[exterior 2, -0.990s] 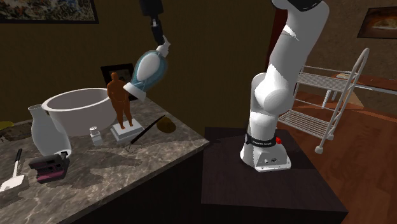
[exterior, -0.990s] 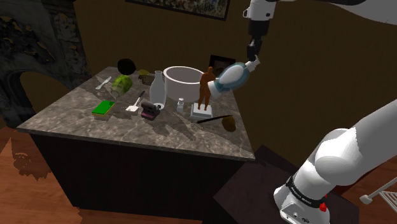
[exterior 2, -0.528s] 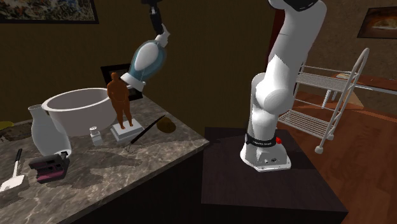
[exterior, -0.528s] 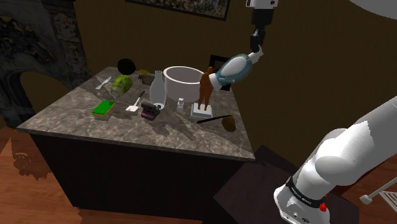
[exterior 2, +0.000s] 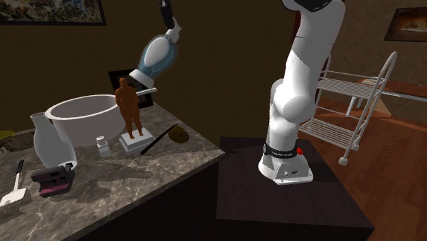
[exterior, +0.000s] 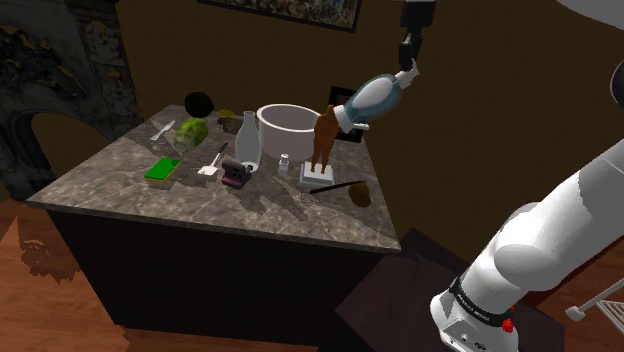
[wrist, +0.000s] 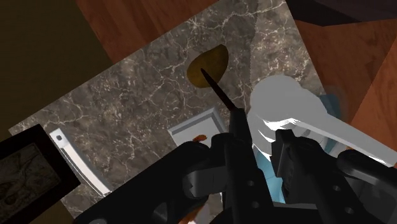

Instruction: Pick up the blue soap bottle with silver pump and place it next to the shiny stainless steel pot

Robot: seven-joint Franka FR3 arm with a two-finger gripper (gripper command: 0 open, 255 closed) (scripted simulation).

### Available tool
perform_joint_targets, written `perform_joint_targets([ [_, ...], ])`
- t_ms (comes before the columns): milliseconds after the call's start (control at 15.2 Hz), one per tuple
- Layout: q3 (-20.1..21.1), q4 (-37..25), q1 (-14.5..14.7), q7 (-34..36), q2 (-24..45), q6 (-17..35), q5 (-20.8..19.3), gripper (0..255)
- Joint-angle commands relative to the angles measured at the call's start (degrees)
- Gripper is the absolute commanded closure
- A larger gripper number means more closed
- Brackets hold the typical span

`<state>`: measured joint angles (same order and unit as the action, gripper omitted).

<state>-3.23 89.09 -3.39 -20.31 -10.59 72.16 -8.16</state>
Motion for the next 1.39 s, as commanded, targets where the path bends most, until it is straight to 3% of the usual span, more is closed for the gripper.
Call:
perform_joint_targets([
  [0,-1.43,-1.79,-0.91,-2.41,2.14,0.68,-0.36,255],
  [726,-8.92,-17.86,-7.87,-16.47,18.52,2.81,0.81,255],
  [1056,-11.15,-32.19,-12.79,-22.61,30.01,0.54,3.51,255],
  [1254,-11.74,-48.47,-17.42,-26.14,40.93,-4.49,6.13,255],
  [1320,-11.65,-44.69,-16.92,-25.84,39.2,-2.45,5.71,255],
])
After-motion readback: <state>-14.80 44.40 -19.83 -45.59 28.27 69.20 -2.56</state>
